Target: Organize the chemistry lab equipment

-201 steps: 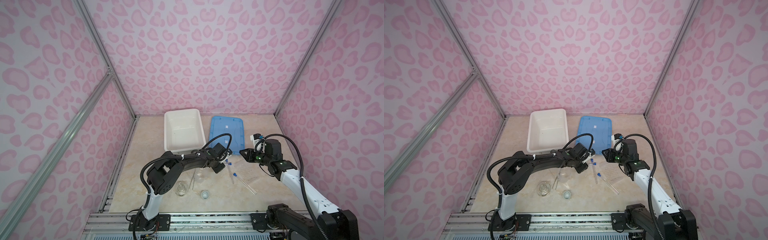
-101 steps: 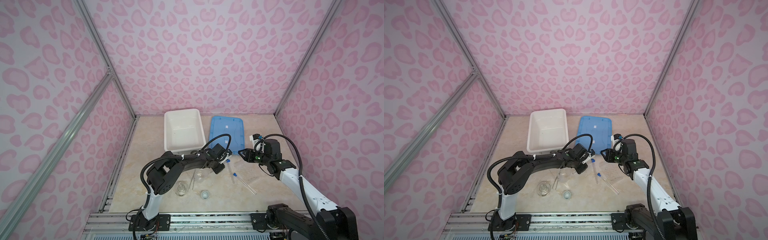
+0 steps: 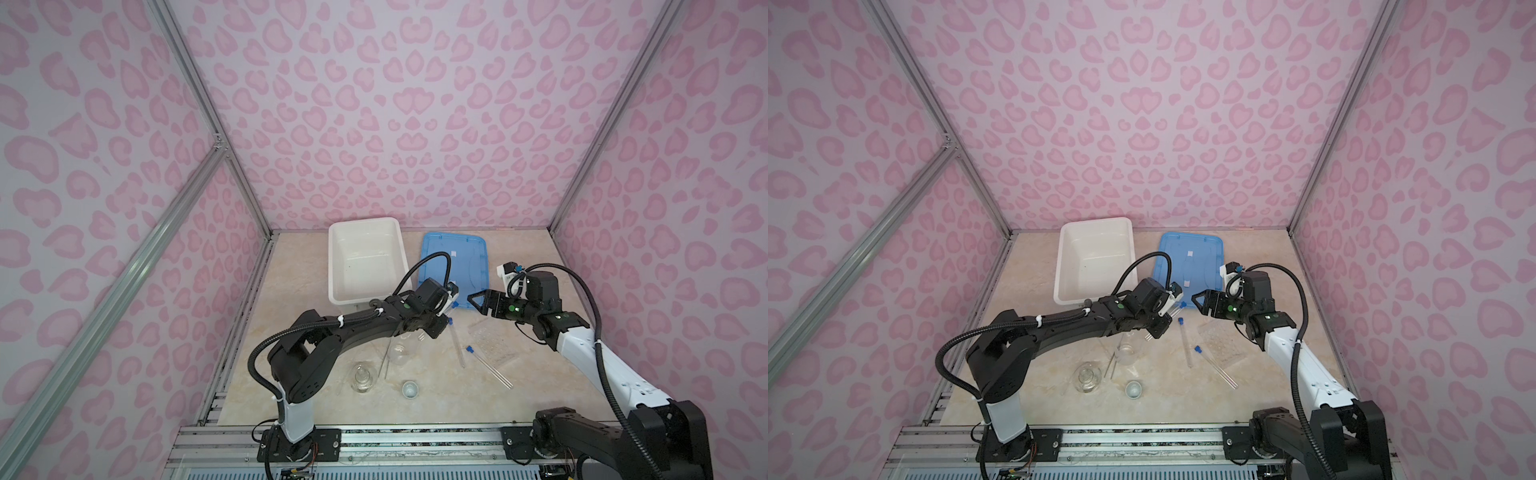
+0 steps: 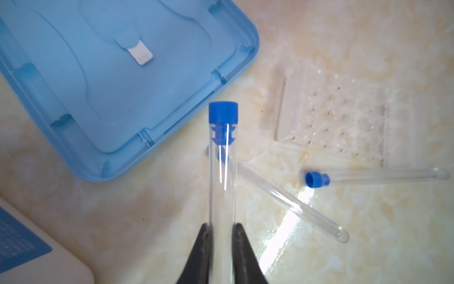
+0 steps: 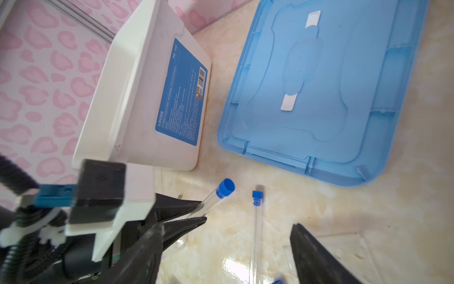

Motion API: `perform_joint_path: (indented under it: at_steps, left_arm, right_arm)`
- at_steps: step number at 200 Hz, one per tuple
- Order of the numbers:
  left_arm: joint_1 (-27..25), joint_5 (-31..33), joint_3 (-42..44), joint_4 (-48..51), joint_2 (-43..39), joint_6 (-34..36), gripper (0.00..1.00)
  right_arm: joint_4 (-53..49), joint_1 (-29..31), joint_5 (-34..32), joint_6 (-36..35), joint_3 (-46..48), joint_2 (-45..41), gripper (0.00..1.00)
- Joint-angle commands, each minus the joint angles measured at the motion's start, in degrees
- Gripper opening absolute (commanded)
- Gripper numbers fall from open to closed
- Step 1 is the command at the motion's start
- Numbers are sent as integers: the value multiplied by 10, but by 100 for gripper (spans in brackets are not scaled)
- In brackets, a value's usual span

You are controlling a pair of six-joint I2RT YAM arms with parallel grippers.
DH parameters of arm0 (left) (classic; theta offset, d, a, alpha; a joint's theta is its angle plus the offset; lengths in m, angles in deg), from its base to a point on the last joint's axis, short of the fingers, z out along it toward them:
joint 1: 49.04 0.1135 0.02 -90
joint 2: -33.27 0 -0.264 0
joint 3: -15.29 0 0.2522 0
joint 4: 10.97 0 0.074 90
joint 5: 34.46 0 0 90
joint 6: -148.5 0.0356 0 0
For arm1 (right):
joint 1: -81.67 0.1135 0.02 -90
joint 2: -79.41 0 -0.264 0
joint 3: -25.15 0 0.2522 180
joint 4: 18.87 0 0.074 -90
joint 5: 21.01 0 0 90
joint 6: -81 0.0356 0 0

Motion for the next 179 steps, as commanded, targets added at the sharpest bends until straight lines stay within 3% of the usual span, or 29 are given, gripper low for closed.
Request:
perform_joint_path:
  at_steps: [1,39,91,179]
  left_arm:
    - [-2,-27,17,-61,-41,-24,4]
    - [-23,-38,21,-79,-69,-21,4]
    - [-38,-24,27,-89,-79,-31,4]
    - [-40,-13,22,-86,-72,-33,5]
  right_arm:
    - [43,1,53,40,0,5,78]
    - [139,7,100,108,14,13,62]
    - [166,19,112,132,21,25,36]
    - [160,21,117,138,36,15,17]
